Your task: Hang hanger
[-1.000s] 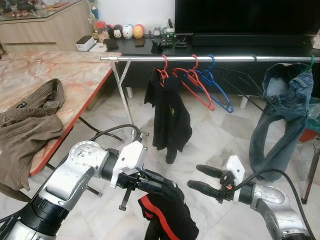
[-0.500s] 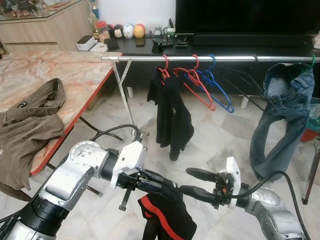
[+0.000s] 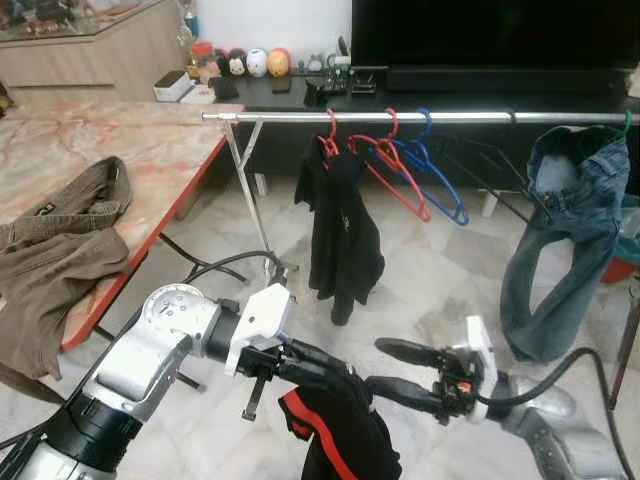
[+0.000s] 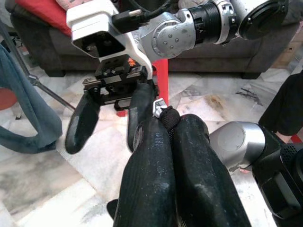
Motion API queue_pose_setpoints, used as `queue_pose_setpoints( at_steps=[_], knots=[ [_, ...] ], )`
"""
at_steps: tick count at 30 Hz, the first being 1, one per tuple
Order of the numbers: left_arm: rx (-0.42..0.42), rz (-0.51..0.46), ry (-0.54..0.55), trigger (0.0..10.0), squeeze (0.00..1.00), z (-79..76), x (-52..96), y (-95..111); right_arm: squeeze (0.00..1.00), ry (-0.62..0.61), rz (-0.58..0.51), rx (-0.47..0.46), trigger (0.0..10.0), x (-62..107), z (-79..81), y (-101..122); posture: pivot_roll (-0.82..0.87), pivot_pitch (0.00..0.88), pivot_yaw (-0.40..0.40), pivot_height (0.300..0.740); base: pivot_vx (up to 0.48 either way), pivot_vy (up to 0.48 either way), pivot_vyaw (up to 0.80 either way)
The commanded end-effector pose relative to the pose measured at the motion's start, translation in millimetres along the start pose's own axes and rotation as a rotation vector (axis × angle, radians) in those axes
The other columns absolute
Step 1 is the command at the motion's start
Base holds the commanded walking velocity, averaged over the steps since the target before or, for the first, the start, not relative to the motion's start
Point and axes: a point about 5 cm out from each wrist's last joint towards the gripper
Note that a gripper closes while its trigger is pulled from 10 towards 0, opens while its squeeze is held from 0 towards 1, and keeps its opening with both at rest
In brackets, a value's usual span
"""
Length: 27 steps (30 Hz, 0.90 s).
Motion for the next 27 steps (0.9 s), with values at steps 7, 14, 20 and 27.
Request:
queue_pose_setpoints(
  at_steps=[7,14,20,27],
  knots=[
    [-0.016,0.013,0.004,10.0,0.0,2.6,-0.5,0,0.0,0.046,0.031,0.002,10.0,0.8,11.5,-2,0.05,0.032,0.096,0.74,0.0,0.0,0.0],
    [-0.015,0.018,0.012,10.0,0.0,3.3,-1.1,-2,0.0,-0.051,0.004,0.019,10.0,7.2,4.2,3,0.05,0.031,0.098,0.74,0.0,0.0,0.0],
    [-0.016,0.02,0.014,10.0,0.0,3.6,-1.0,-2,0.0,-0.092,0.0,0.037,10.0,16.2,-0.2,7,0.05,0.033,0.099,0.74,0.0,0.0,0.0],
    [-0.017,0.018,0.017,10.0,0.0,4.3,-1.5,-3,0.02,-0.078,-0.014,0.034,10.0,13.5,2.4,8,0.05,0.032,0.1,0.74,0.0,0.0,0.0]
  ],
)
Point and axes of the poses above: a point about 5 cm out from each wrist's last joint towards the gripper, its own x axis pointing back from the gripper into the wrist, its own y axis along the axis of the wrist's last joint, z = x × y, and after that the axes turned 10 degrees about -x, right-handed
